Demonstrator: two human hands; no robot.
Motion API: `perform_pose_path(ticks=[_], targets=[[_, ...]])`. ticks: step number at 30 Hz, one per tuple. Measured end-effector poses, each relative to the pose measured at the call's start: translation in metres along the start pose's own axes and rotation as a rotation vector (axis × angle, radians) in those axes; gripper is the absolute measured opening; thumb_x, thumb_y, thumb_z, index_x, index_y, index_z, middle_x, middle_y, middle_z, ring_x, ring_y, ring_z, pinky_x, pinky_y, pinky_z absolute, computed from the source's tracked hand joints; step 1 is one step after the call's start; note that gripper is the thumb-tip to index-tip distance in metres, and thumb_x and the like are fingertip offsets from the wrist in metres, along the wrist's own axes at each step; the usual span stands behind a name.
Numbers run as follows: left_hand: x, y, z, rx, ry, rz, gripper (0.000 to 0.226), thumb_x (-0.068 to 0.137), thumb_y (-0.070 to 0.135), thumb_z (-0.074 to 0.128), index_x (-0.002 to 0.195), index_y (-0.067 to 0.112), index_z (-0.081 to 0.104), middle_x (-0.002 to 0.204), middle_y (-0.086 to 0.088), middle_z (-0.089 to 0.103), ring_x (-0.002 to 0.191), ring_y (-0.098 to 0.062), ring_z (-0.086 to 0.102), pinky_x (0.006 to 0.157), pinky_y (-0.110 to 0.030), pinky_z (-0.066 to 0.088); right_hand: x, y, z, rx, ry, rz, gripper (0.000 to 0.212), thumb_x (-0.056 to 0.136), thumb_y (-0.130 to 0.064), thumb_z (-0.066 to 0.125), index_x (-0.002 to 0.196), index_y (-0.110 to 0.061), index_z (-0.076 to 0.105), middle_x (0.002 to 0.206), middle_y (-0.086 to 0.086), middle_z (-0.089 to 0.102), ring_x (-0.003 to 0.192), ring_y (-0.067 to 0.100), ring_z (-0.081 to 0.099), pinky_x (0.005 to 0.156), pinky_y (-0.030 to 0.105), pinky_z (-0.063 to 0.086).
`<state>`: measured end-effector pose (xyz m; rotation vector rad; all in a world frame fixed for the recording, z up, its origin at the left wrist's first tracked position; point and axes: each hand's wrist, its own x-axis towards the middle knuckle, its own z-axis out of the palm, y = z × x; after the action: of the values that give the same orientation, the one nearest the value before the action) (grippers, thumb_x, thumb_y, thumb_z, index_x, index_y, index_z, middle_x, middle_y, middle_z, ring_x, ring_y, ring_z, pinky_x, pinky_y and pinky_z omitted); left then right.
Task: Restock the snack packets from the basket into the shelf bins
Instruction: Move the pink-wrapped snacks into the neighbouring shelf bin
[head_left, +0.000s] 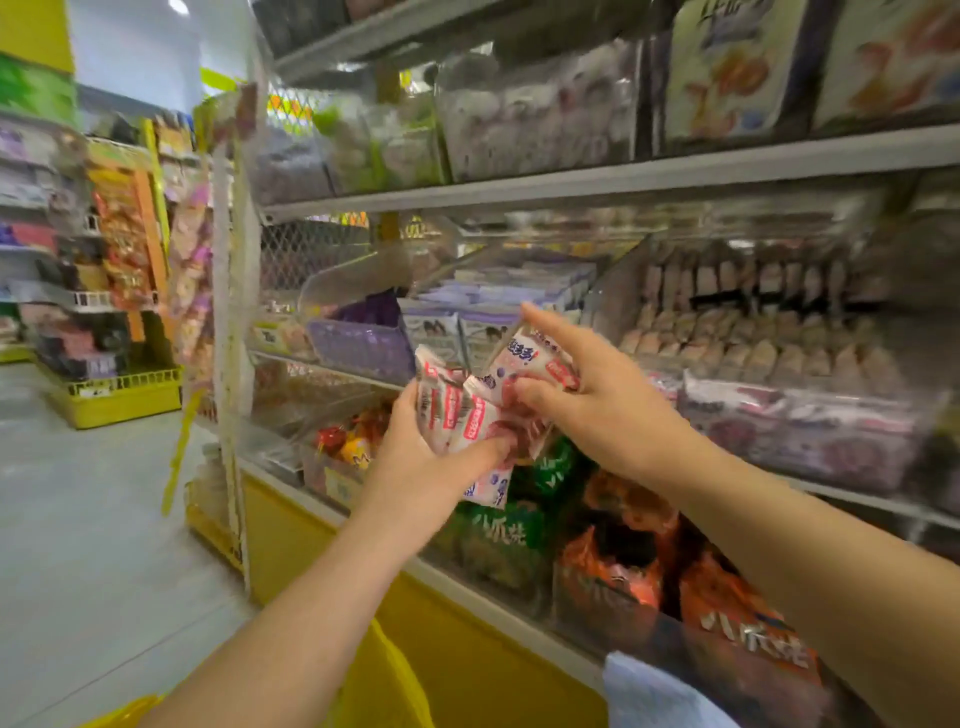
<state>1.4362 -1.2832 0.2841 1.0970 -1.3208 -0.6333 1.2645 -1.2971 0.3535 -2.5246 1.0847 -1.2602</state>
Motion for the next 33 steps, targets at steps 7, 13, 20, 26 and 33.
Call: perform_pose_path(ticks=[7,13,20,26,33], targets=[[0.029,0.041,0.021,0.027,-0.083,0.091,0.092,0.069,0.040,0.082,0.142,0.036,0.026,0.111,0.035,0.046,0.085,0.031,0.048,0.060,0.004,0.038,0.061,0.049,-0.096,-0.450,0.152,0.247,0.048,0.086,-0.032,0.056,0.130,-0.037,0.039,0.122,0.014,0.045,0.098,0.036,0.054,0.085,0.037,0.044],[0.061,0.058,0.030,0.084,-0.091,0.109,0.101,0.069,0.047,0.080,0.148,0.036,0.018,0.143,0.015,0.041,0.127,-0.006,0.042,0.101,-0.026,0.033,0.110,0.095,-0.093,-0.719,0.049,0.468,0.047,0.090,-0.034,0.049,0.136,-0.029,0.042,0.138,0.016,0.041,0.113,0.039,0.052,0.085,0.040,0.044],[0.095,0.067,0.029,0.106,-0.119,0.165,0.106,0.067,0.049,0.080,0.150,0.037,0.015,0.146,0.022,0.033,0.127,0.002,0.035,0.099,-0.022,0.028,0.137,0.130,-0.084,-0.875,-0.116,0.476,0.055,0.093,-0.046,0.045,0.142,-0.020,0.039,0.145,0.013,0.041,0.121,0.034,0.050,0.094,0.043,0.041],[0.111,0.068,0.032,0.100,-0.126,0.191,0.106,0.068,0.047,0.080,0.150,0.039,0.011,0.150,0.020,0.029,0.123,0.005,0.031,0.099,-0.021,0.026,0.134,0.137,-0.110,-0.795,-0.333,0.395,0.069,0.082,-0.050,0.062,0.141,-0.030,0.034,0.153,0.001,0.006,0.116,0.033,0.052,0.091,0.033,0.040],[0.116,0.069,0.035,0.099,-0.130,0.205,0.105,0.070,0.045,0.079,0.149,0.038,0.012,0.125,0.031,0.033,0.104,0.016,0.037,0.079,-0.003,0.025,0.138,0.153,-0.094,-0.689,-0.112,0.207,0.037,0.090,-0.026,0.063,0.123,-0.015,0.051,0.132,0.012,0.041,0.105,0.030,0.055,0.089,0.036,0.047]])
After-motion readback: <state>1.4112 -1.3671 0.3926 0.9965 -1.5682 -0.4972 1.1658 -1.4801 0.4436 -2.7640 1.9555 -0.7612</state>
